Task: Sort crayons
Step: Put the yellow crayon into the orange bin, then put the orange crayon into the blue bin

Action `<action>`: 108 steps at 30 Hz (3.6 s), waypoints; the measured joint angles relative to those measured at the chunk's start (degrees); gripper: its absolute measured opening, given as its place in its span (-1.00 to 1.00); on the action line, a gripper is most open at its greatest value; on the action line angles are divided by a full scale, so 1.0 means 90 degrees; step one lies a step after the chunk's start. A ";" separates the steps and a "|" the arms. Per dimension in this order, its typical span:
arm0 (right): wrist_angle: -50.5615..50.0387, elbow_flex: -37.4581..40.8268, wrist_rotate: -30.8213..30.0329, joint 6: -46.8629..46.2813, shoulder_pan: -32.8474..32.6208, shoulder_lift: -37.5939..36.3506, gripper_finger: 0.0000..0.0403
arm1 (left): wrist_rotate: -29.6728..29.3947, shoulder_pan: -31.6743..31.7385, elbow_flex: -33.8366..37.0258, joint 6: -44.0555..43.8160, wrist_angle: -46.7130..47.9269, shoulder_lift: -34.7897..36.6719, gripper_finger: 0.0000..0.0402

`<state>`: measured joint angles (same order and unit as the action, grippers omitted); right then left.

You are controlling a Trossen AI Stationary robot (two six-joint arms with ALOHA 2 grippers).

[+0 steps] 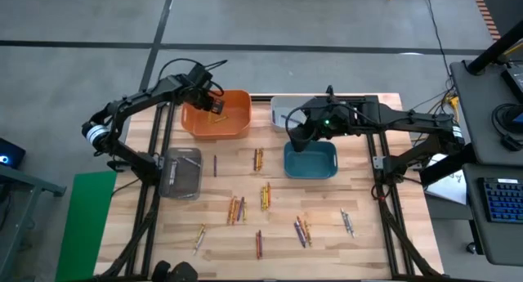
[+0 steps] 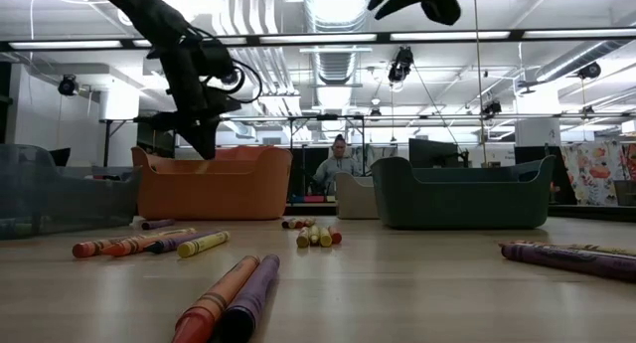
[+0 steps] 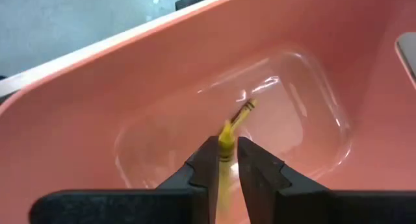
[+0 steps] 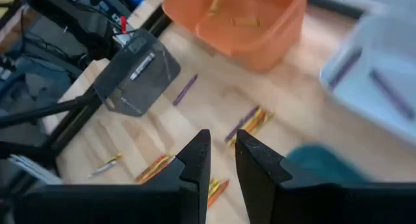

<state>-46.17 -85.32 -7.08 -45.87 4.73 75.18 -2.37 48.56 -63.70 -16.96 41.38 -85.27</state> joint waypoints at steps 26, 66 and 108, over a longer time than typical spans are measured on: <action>-0.0464 0.1103 0.1681 -0.6634 -0.2923 0.0005 -0.69 | 0.0547 -0.0011 -0.0389 0.0807 -0.0032 0.0157 -0.68; 0.0968 0.1181 0.1621 -0.5597 -0.2940 0.3328 -0.64 | -0.0002 -0.4663 -0.0668 -0.1278 -0.0089 0.2944 -0.69; 0.0048 0.1153 0.1444 -0.5459 -0.2773 0.3517 -0.47 | -0.0005 -0.4879 -0.0663 -0.0643 0.0037 0.3578 -0.69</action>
<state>-45.74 -74.94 5.91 -95.00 -20.23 106.83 -2.42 4.64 -69.67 -22.74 41.72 -53.07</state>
